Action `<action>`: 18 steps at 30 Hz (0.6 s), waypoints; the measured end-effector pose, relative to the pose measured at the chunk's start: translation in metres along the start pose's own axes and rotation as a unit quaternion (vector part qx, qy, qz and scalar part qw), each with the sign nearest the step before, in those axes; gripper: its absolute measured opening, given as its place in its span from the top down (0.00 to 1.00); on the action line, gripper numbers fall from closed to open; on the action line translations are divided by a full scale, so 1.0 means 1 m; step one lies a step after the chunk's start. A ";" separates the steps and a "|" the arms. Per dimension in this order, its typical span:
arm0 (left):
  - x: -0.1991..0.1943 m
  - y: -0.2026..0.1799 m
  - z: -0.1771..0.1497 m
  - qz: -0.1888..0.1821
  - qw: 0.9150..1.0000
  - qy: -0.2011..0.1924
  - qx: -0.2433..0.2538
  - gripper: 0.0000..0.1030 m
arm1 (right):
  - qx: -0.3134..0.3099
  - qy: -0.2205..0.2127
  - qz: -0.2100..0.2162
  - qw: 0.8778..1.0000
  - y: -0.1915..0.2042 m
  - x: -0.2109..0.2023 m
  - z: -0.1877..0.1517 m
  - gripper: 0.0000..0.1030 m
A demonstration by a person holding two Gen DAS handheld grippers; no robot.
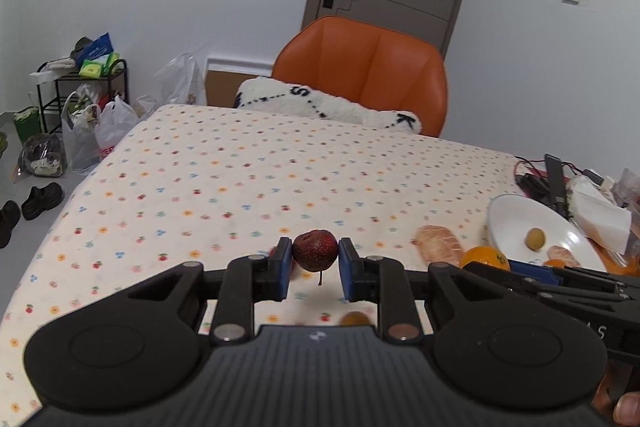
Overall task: Organize fruits
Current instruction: 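Carry apple and tangerine over the white plate and open both tools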
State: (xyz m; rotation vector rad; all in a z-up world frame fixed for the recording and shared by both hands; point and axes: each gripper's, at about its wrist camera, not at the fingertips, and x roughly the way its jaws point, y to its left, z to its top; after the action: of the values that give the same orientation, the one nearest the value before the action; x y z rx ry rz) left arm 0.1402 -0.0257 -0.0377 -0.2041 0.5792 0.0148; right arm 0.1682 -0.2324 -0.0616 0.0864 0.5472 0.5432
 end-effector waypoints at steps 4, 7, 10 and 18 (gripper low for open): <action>0.000 -0.015 -0.003 -0.010 1.000 -0.001 0.008 0.78 | 0.004 -0.008 -0.010 1.000 -0.010 -0.011 -0.001 0.65; 0.001 -0.025 -0.005 -0.019 1.000 0.000 0.013 0.78 | 0.005 -0.012 -0.018 1.000 -0.015 -0.020 -0.003 0.65; 0.001 -0.037 -0.008 -0.028 0.999 0.000 0.020 0.78 | 0.010 -0.015 -0.027 0.999 -0.022 -0.028 -0.006 0.65; 0.000 -0.064 -0.010 -0.045 0.998 -0.001 0.038 0.78 | 0.024 -0.027 -0.044 0.998 -0.042 -0.045 -0.011 0.65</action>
State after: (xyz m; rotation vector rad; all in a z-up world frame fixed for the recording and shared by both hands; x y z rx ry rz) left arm 0.1397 -0.0908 -0.0341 -0.1556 0.5667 -0.0939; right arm 0.1502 -0.2920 -0.0587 0.1217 0.5081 0.4406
